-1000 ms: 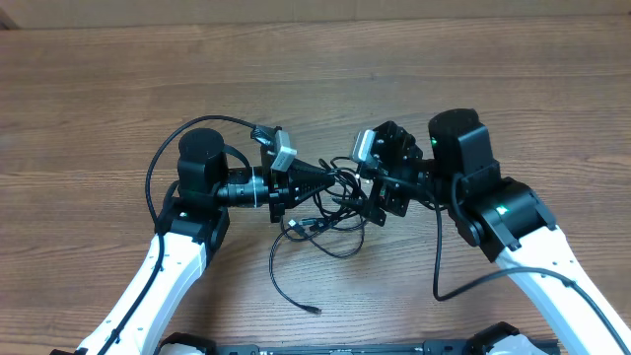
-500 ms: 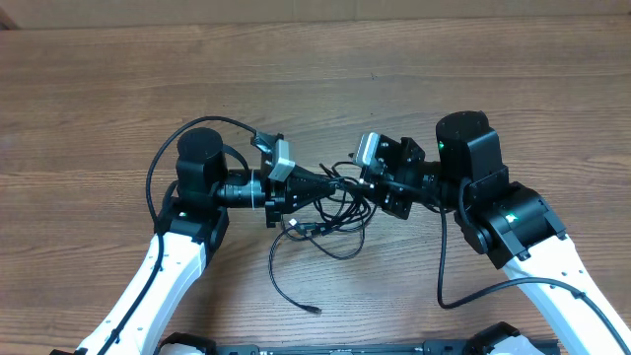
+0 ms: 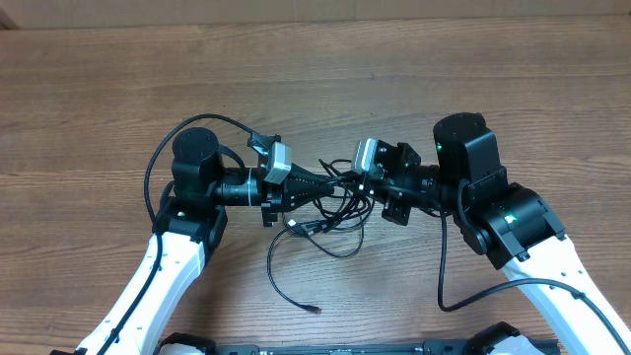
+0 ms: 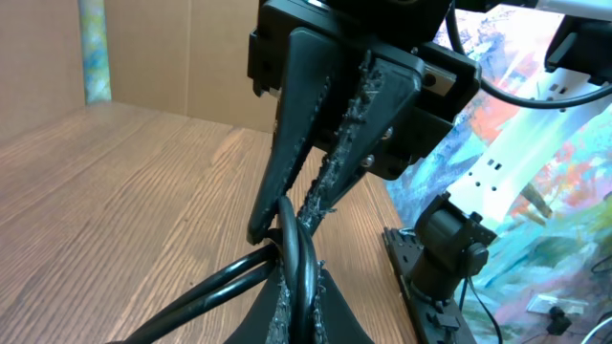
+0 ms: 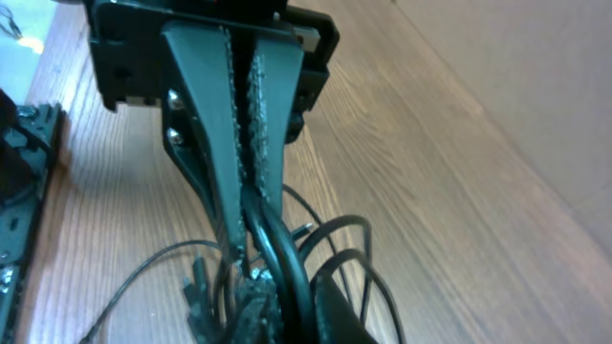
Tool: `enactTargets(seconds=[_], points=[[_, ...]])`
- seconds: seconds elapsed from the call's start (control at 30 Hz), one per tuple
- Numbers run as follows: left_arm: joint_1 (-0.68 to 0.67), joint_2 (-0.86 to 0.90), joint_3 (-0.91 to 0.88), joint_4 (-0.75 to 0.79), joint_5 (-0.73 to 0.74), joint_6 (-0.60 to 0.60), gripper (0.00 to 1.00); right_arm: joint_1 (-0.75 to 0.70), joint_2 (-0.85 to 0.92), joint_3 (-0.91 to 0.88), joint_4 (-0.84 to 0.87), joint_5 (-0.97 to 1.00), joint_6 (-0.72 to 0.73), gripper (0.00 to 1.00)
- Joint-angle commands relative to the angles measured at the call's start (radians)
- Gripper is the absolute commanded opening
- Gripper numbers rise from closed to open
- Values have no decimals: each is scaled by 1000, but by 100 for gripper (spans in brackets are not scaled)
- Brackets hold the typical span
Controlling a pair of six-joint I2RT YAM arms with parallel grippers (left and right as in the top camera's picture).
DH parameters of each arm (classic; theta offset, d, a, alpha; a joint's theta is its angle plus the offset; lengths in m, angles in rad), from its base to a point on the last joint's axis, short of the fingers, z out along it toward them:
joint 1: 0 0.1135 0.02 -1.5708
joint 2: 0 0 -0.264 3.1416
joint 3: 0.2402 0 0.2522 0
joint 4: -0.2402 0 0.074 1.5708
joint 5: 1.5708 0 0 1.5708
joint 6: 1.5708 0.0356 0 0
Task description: Untangle cables
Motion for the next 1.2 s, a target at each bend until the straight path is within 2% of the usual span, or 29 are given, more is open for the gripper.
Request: enactTargets(seconds=[0.0,0.17,0.4,0.5,0.53,0.6,0.93,1.07,1.17], points=[[-6,0,8,8,116,22,4,-8,-10,34,15,28,5,4],[-6,0,8,8,113,22,4,-8,-10,34,14,9,5,4],[-6,0,8,4,34,22,6,-8,-10,34,11,-7,5,4],[-6,0,8,-7,-10,18,25,-8,-10,34,10,44,6,4],[-6,0,8,-13,-11,19,43,-9,-10,34,12,70,15,4],[-6,0,8,-24,-11,19,100,-9,-10,34,30,154,68,4],[-6,0,8,-63,-14,19,100,-9,-10,34,93,481,349,4],[-6,0,8,-68,-14,17,100,-9,-10,34,107,560,492,4],[-6,0,8,-67,-24,-8,100,-9,-10,34,113,565,547,4]])
